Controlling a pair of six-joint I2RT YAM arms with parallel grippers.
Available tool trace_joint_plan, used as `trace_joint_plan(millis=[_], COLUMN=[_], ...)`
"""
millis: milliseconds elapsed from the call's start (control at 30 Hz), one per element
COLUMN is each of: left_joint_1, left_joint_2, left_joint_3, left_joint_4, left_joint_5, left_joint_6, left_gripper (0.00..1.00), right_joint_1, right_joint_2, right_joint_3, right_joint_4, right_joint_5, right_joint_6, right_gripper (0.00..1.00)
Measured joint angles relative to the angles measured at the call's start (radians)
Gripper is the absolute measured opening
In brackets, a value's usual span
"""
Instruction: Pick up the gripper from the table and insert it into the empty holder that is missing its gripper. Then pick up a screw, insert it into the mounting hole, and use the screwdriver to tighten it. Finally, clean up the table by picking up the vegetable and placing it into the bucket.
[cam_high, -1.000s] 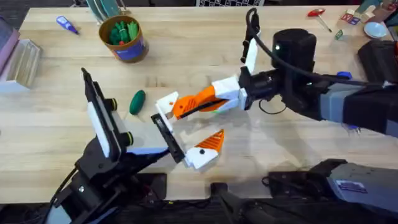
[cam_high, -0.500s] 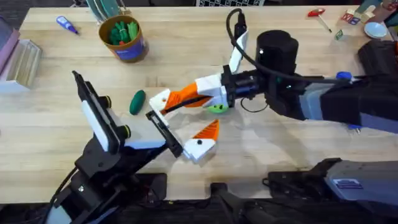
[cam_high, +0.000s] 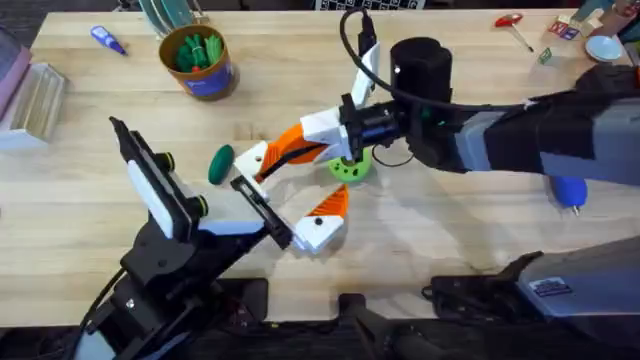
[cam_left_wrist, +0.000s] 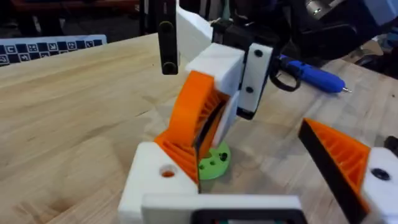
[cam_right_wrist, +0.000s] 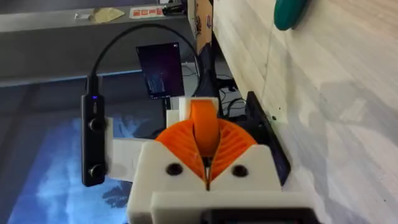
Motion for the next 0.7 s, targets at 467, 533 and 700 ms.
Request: trace_joint_plan(millis=[467, 533, 700], left_joint_1=[0.003, 0.006, 0.006], left_joint_2=[0.0, 0.0, 0.0], left_joint_3=[0.0, 0.0, 0.0], left_joint_4=[-0.002, -0.003, -0.003], left_joint_5=[-0.017, -0.022, -0.025], left_joint_6=[-0.001, -0.001, -0.001], left_gripper=[0.987, 0.987, 0.987], right_joint_1=[0.023, 0.026, 0.027], right_joint_2=[0.004, 0.004, 0.004], right_joint_3=[0.009, 0.01, 0.011], right_joint_4=[0.002, 0.003, 0.004], right_joint_5=[0.041, 0.051, 0.055], right_joint_6=[-0.001, -0.001, -0.017], right_gripper=[0.008, 0.008, 0.008])
